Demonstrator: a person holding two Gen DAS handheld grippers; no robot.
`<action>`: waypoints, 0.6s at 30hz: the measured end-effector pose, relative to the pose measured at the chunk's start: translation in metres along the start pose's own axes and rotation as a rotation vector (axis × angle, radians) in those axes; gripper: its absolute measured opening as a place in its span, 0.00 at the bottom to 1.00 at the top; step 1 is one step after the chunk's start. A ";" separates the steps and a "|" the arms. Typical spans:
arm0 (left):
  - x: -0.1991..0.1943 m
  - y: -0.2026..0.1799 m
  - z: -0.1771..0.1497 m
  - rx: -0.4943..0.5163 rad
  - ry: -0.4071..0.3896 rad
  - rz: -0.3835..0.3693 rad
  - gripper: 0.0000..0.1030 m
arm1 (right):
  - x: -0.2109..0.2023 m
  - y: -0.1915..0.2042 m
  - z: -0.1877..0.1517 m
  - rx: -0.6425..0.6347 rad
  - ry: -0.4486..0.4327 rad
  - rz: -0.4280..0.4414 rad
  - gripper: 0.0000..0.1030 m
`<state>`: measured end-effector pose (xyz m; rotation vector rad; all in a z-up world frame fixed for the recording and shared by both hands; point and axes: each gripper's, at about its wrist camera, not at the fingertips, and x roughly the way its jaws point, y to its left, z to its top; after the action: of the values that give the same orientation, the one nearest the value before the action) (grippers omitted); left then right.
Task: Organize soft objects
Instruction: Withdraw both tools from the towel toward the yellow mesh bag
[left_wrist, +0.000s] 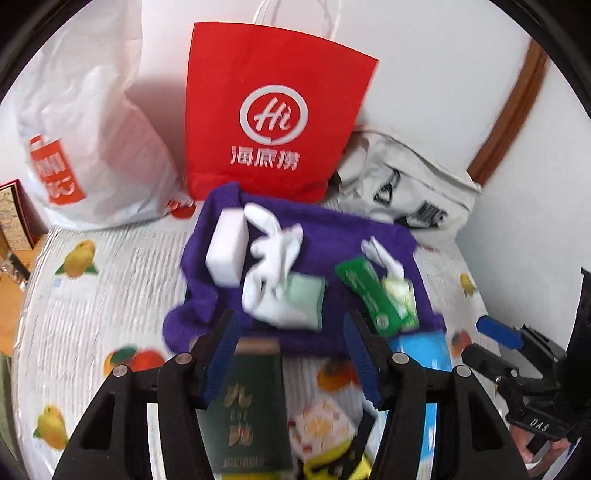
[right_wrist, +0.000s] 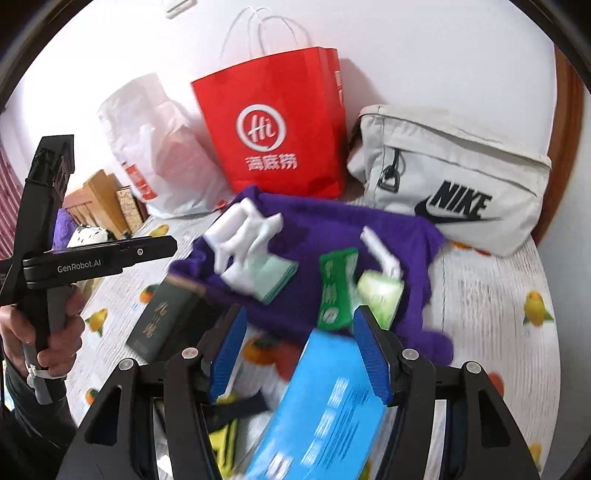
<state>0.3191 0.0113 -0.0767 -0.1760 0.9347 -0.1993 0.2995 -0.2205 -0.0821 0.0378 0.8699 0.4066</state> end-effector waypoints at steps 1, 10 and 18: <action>-0.006 -0.001 -0.009 0.010 0.013 0.000 0.54 | -0.005 0.004 -0.005 0.001 -0.002 0.002 0.58; -0.038 -0.004 -0.084 0.044 0.026 0.055 0.54 | -0.035 0.026 -0.065 0.060 0.010 0.075 0.58; -0.023 -0.009 -0.137 0.029 0.084 -0.009 0.54 | -0.044 0.037 -0.116 0.077 0.034 0.056 0.58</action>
<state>0.1939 -0.0006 -0.1365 -0.1456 1.0142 -0.2301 0.1750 -0.2173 -0.1177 0.1273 0.9191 0.4271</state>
